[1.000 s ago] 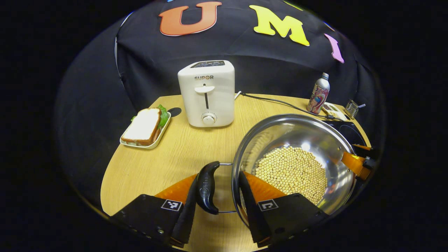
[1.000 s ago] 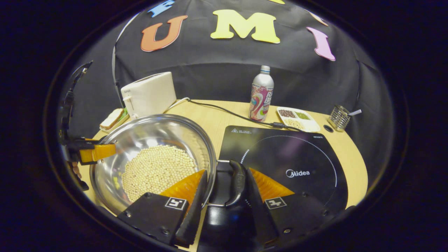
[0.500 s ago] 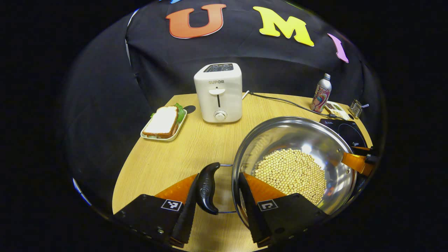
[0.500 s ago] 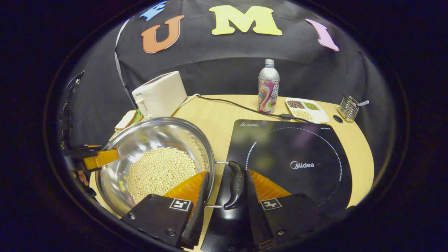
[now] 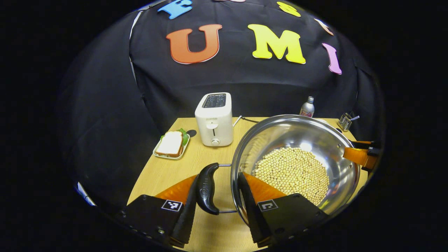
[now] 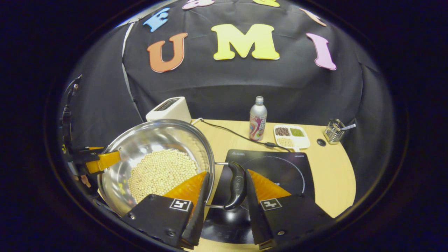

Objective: First push the handle of the pot to place it horizontally, then grasp the pot with both hands and set it on the induction cooktop.

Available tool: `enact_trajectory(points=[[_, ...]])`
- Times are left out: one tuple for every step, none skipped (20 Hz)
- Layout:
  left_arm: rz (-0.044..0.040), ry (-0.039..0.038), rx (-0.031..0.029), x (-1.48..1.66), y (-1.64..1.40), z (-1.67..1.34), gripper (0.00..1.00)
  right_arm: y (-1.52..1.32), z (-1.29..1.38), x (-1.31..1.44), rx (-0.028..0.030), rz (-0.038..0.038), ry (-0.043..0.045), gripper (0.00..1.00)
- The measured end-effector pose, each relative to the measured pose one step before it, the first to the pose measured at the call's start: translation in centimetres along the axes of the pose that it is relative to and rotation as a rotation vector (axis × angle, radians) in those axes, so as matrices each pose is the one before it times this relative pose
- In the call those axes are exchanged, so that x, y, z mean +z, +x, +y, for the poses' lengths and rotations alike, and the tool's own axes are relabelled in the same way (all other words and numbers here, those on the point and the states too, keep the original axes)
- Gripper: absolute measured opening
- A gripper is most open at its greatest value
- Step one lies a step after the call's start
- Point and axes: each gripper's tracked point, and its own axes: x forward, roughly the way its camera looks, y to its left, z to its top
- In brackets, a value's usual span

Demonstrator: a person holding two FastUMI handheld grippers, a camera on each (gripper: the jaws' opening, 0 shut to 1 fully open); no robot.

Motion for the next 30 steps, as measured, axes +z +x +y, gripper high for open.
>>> enact_trajectory(points=[[-0.01275, 0.01119, -0.00096, 0.646, -0.555, -0.679, 0.63, -0.726, -0.567, 0.644, -0.00434, -0.00448, -0.00186, 0.58], [-0.0085, 0.0078, 0.00035, 0.684, -0.359, -0.534, 0.63, -0.756, -0.764, 0.572, -0.00407, -0.0051, -0.00644, 0.58], [-0.00322, 0.00033, -0.00458, 0.551, -0.266, -0.638, 0.63, -0.585, -0.801, 0.621, -0.0062, -0.0102, -0.00393, 0.58], [-0.00113, -0.00273, -0.00476, 0.535, -0.315, -0.958, 0.63, -0.679, -0.826, 0.459, -0.00668, -0.00743, -0.00504, 0.55], [-0.00717, 0.00749, -0.00671, 0.707, -0.106, -1.02, 0.63, -0.549, -1.078, 0.415, -0.00911, -0.00358, 0.00429, 0.58], [-0.00939, 0.00982, -0.00525, 0.536, -0.239, -1.024, 0.63, -0.565, -1.065, 0.188, -0.00808, -0.00156, 0.00313, 0.58], [-0.00836, 0.00984, -0.00953, 0.605, -0.185, -1.169, 0.63, -0.545, -1.253, 0.358, -0.00918, -0.00341, 0.0034, 0.55], [-0.00618, 0.00709, -0.01102, 0.465, -0.144, -1.146, 0.63, -0.494, -1.225, 0.431, -0.00851, -0.00361, 0.00402, 0.58], [-0.00711, 0.00769, -0.01301, 0.485, -0.092, -1.18, 0.63, -0.481, -1.116, 0.332, -0.00955, -0.00348, 0.00214, 0.55], [-0.00419, 0.00837, -0.01229, 0.461, 0.023, -1.233, 0.63, -0.492, -1.346, 0.227, -0.00988, -0.00613, -0.00103, 0.58], [-0.00379, 0.00276, -0.0086, 0.402, 0.094, -1.18, 0.63, -0.366, -1.228, 0.301, -0.0099, -0.00781, -0.00099, 0.58], [-0.00704, 0.00242, -0.00342, 0.46, 0.098, -1.109, 0.63, -0.321, -1.11, 0.165, -0.01009, -0.00578, -0.0054, 0.58], [-0.00192, 0.00498, -0.00254, 0.265, 0.103, -1.171, 0.63, -0.115, -1.221, 0.15, -0.01021, -0.00428, -0.00058, 0.55], [-0.00845, 0.00795, -0.00411, 0.451, 0.205, -1.048, 0.63, -0.213, -1.115, -0.047, -0.00748, 0.00038, 0.00118, 0.58], [-0.00319, -0.00158, -0.00825, 0.319, 0.19, -1.033, 0.63, -0.124, -1.159, 0.065, -0.00687, -0.00124, 0.0108, 0.55], [-0.0019, -0.00294, -0.00957, 0.238, 0.114, -1.113, 0.63, -0.188, -0.883, 0.126, -0.00637, -0.00099, 0.00635, 0.58], [-0.0036, 0.00475, -0.00989, 0.227, 0.21, -1.09, 0.63, -0.053, -1.007, 0.081, -0.00751, -0.00481, -0.0013, 0.58], [-0.00372, 0.005, -0.00768, 0.193, 0.216, -0.911, 0.63, 0.05, -1.42, 0.05, -0.00891, -0.00671, 0.00029, 0.58], [-0.00225, 0.005, -0.00605, 0.195, 0.465, -0.73, 0.63, 0.142, -0.892, 0.064, -0.00752, -0.00237, -0.00122, 0.58], [-0.00023, 0.00226, -0.00591, 0.147, 0.292, -0.719, 0.63, 0.124, -0.681, -0.05, -0.00578, -0.00175, 0.00451, 0.58], [-0.00066, -0.0011, -0.00445, 0.064, 0.235, -0.568, 0.63, 0.237, -0.69, 0.034, -0.00291, -0.00091, 0.00339, 0.55], [-0.00035, 0.00113, -0.00247, 0.016, 0.293, -0.608, 0.63, 0.182, -0.446, -0.119, -0.00186, 0.00004, 0.00308, 0.55], [-0.00135, 0.00168, -0.00083, -0.006, 0.334, -0.3, 0.63, 0.363, -0.432, -0.012, -0.00134, 0.0003, 0.0014, 0.58], [0.00263, 0.00352, -0.00007, -0.043, 0.337, -0.365, 0.63, 0.334, -0.455, -0.035, -0.00124, -0.00048, -0.00181, 0.55], [0.00344, 0.00086, -0.00031, 0.01, 0.465, -0.254, 0.63, 0.337, -0.341, -0.148, -0.0003, 0.00117, 0.00052, 0.55], [0.00551, -0.00114, -0.00055, -0.194, 0.443, -0.267, 0.63, 0.453, -0.154, -0.157, 0.00132, 0.00257, 0.00316, 0.55], [0.00616, -0.0052, -0.00023, -0.357, 0.39, -0.191, 0.63, 0.405, -0.198, -0.193, 0.00265, 0.00292, 0.00315, 0.58], [0.00446, -0.00293, 0.00022, -0.097, 0.347, -0.111, 0.63, 0.494, -0.072, -0.249, 0.00332, 0.00394, 0.0059, 0.58], [0.0018, -0.00335, 0.00215, -0.154, 0.344, -0.074, 0.63, 0.502, -0.09, -0.195, 0.00295, 0.0029, 0.00066, 0.58], [0.00246, 0.00017, 0.00216, -0.18, 0.428, -0.077, 0.63, 0.458, -0.11, -0.304, 0.00243, 0.00089, 0.00152, 0.58]])
